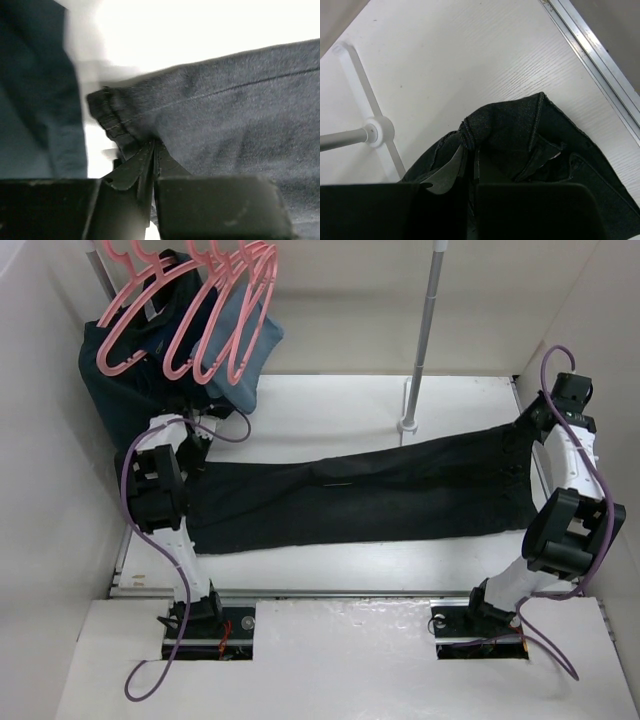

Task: Place the trousers on the hanger
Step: Flatten out the trousers at the center of the board.

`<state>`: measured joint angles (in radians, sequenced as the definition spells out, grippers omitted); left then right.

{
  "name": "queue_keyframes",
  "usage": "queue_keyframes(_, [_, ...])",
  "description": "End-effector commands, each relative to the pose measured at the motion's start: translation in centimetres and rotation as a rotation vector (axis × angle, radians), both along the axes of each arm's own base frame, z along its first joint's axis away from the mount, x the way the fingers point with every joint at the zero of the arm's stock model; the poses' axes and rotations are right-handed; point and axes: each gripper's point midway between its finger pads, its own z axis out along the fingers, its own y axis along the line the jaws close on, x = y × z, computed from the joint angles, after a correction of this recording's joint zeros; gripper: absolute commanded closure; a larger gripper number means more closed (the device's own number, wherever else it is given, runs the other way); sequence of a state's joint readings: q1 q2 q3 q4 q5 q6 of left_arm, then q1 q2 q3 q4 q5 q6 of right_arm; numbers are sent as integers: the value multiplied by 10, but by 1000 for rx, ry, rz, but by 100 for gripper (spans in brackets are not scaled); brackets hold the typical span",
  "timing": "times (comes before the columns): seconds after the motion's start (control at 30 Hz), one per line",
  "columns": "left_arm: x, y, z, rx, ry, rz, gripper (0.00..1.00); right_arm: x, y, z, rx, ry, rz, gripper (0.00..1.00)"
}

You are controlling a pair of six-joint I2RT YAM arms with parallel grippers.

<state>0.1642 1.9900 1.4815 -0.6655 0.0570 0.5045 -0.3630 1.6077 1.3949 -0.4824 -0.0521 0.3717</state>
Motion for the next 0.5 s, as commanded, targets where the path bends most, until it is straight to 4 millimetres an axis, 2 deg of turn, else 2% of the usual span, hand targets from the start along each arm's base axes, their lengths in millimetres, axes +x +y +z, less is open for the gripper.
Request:
queue_keyframes(0.0, [-14,-6,5,-69,40,7,100,18,-23,30,-84,-86,-31,100])
queue_keyframes(0.03, [-15,-4,5,-81,38,14,100,18,-23,30,-84,-86,-31,100])
queue_keyframes(0.1, [-4,1,20,-83,-7,22,100,20,-24,35,-99,-100,-25,100])
queue_keyframes(0.17, [4,0,30,-116,-37,42,100,21,-25,30,-102,-88,-19,100])
queue_keyframes(0.2, [10,-2,41,-127,-59,49,100,22,-26,26,-99,-79,-19,100])
queue_keyframes(0.23, [17,-3,43,-140,-71,60,85,23,-26,22,-95,-70,-18,100])
queue_keyframes(0.27, [20,-4,44,-153,-71,72,77,23,-26,22,-95,-70,-18,100])
queue_keyframes(0.3, [29,-2,55,-169,-109,98,72,24,-24,22,-90,-73,-11,100])
queue_keyframes(0.37, [36,-3,59,-182,-126,113,63,25,-25,16,-92,-59,-5,100])
queue_keyframes(0.4, [40,-2,57,-182,-131,112,57,26,-24,11,-81,-51,5,100])
queue_keyframes(0.43, [45,-1,59,-183,-139,120,55,26,-24,11,-81,-50,5,100])
queue_keyframes(0.47, [42,-2,49,-189,-100,124,55,27,-24,6,-78,-42,5,100])
